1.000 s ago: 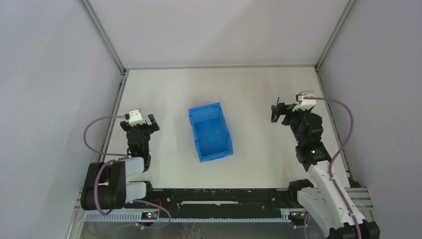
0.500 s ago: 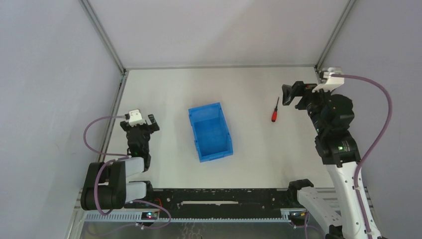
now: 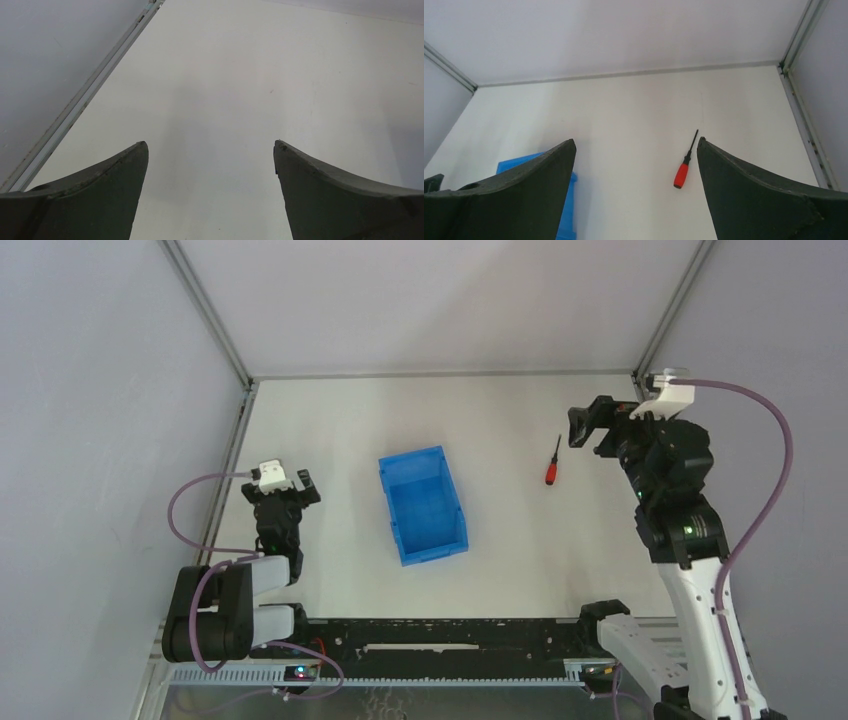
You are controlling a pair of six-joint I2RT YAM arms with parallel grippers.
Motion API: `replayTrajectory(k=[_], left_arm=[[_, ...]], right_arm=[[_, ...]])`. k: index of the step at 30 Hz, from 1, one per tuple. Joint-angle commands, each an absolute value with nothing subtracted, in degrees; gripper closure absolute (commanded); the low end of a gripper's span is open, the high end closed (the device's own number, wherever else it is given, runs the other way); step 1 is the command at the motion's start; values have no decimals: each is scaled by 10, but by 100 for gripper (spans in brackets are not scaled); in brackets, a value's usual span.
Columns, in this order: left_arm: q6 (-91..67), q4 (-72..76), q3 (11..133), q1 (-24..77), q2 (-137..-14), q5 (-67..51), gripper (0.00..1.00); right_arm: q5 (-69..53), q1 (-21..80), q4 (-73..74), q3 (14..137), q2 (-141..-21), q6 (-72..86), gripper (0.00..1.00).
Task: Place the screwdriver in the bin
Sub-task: Pick up the screwdriver from the center of the board.
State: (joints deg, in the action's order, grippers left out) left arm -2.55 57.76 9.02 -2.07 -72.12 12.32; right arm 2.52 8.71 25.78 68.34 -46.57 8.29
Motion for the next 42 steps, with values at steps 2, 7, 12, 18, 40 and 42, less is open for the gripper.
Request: replayTrajectory(k=[2,7,12,18,40,42], left_arm=[[-14,597,113,-24,-719,131,0],[-14,598,113,-24,-719,131,0],[-14,598,113,-24,-719,130,0],[-14,598,113,-23,-720,130,0],[-14,598,113,-24,-720,130,0],[-14,598,113,-24,-720,130,0]], right_arm=[[33,84,272,697,-520,96,0],[37,81,258,678,-580,97,0],[60,75,241,658,-650,103,0],[93,68,233,654,-754,117,0],[50,38,219,684,-1039,145,13],[43,33,225,687,-1044,146,16]])
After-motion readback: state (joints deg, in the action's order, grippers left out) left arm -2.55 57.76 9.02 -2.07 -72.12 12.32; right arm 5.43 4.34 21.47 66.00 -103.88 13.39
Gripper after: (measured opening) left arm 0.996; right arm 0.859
